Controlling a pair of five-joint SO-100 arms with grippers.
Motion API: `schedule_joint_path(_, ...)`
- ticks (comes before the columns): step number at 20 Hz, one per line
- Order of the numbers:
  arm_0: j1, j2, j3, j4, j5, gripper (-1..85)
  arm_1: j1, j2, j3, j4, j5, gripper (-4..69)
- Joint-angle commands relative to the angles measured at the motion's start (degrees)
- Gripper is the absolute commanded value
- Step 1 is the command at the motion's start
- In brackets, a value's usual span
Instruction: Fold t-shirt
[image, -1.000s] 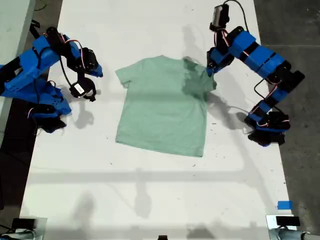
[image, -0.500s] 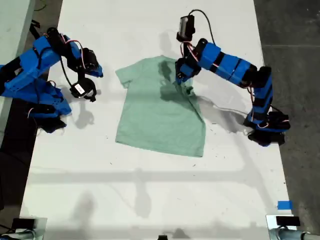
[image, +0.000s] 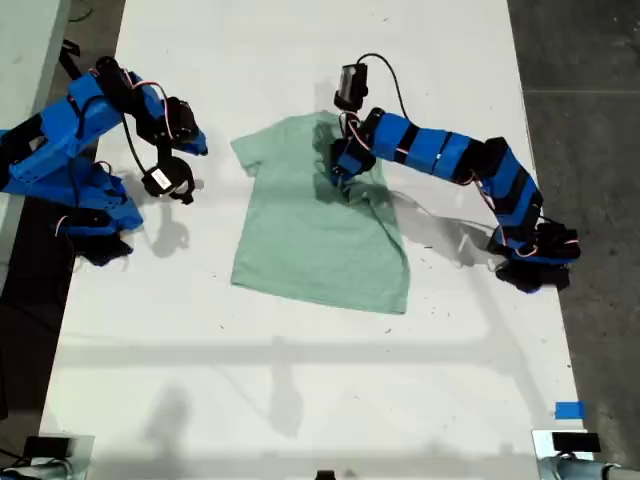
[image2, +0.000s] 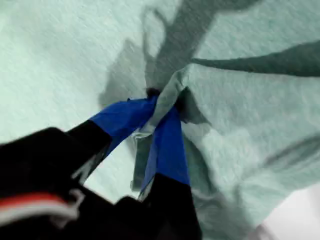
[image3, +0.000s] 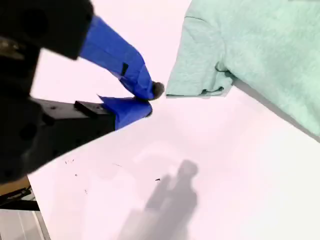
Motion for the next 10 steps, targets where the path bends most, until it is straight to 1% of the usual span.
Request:
schedule_joint_path(1, 1.1, 1.1, -0.3, -1.2, -0.7, 3.5, -1.3, 1.5, -5.4, -3.2, 0.6, 32.6)
schedule_joint_path(3, 1.1, 1.1, -0.1, -1.2, -0.8, 5.5, -1.2, 5.8, -5.9, -0.4, 0.1, 27.1)
schedule_joint_path(5, 1.1, 1.1, 0.0, -1.3, -0.8, 9.3, -0.4, 12.7, -5.9, 4.8, -0.2, 23.8)
schedule_joint_path(8, 0.9, 0.8, 0.4, -1.9, -0.8, 14.8, 1.2, 24.7, -4.4, 14.5, -2.0, 21.6)
schedule_joint_path(10, 0.2, -0.4, 0.2, -2.6, -0.3, 15.6, 1.8, 32.7, -1.1, 20.9, -3.3, 20.9)
